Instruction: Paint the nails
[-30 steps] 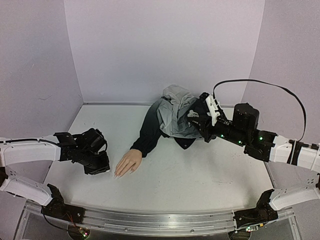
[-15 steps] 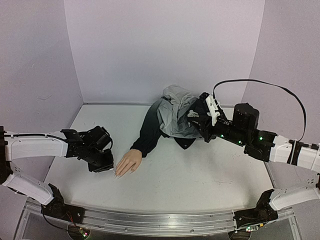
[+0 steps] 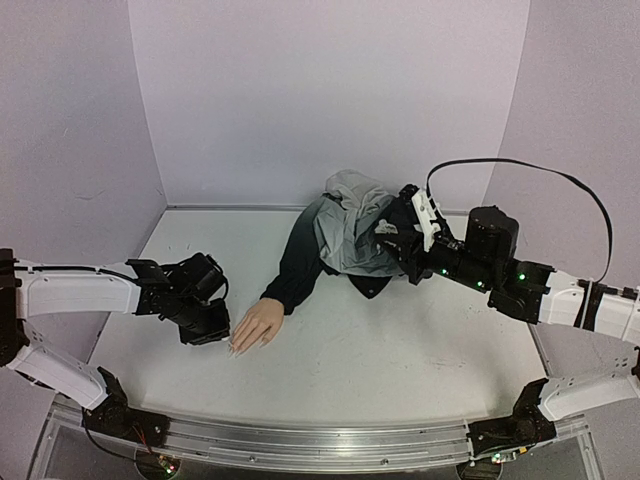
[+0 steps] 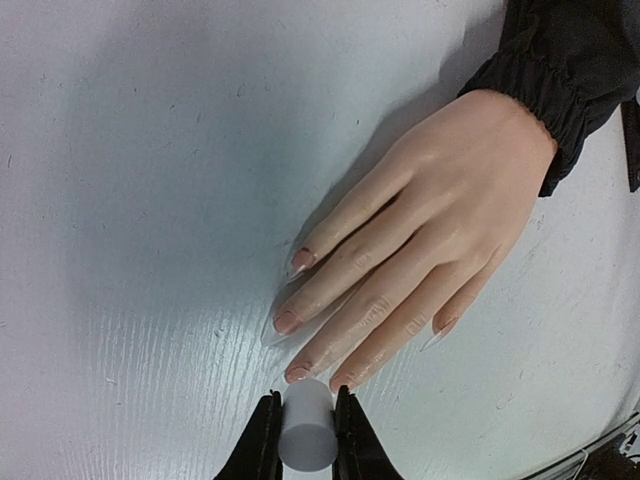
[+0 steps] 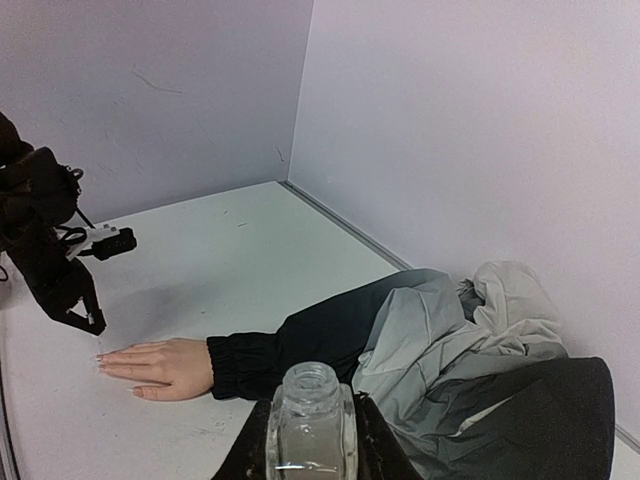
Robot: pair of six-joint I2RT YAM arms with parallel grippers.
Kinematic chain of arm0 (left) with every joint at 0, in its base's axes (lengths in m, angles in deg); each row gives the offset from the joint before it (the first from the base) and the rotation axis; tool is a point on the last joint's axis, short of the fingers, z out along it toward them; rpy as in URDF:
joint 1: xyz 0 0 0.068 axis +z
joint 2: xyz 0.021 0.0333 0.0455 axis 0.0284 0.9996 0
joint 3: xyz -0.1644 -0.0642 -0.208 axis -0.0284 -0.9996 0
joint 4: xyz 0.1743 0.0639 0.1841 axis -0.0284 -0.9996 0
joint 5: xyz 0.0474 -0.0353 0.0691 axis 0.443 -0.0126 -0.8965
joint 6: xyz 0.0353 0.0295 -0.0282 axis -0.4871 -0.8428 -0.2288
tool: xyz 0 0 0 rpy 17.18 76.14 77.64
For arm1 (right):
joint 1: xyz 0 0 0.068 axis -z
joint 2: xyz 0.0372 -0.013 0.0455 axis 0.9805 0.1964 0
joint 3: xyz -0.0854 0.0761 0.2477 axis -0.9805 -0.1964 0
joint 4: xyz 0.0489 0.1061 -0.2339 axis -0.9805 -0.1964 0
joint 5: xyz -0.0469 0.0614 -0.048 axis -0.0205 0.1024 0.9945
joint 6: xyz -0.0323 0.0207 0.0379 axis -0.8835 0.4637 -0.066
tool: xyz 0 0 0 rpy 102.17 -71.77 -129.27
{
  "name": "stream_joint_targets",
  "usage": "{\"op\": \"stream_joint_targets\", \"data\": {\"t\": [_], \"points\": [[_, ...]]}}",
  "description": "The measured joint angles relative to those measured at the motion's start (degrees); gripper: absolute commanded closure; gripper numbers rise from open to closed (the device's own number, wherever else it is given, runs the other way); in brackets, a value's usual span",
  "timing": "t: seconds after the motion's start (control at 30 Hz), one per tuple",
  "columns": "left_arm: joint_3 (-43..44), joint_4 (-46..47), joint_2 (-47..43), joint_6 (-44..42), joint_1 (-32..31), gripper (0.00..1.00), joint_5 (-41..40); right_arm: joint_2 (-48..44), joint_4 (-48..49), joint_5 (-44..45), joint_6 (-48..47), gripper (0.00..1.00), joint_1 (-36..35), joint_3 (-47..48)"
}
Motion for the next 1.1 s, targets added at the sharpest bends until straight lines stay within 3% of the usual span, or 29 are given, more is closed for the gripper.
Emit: {"op": "stream_joint_targets", "data": {"t": [1.1], "points": [[-1.95,0.96,1.29,0.50,0.00,1.00,1.01,0.00,0.09,0.00,0.00,1.00,0.00,0.02]]}}
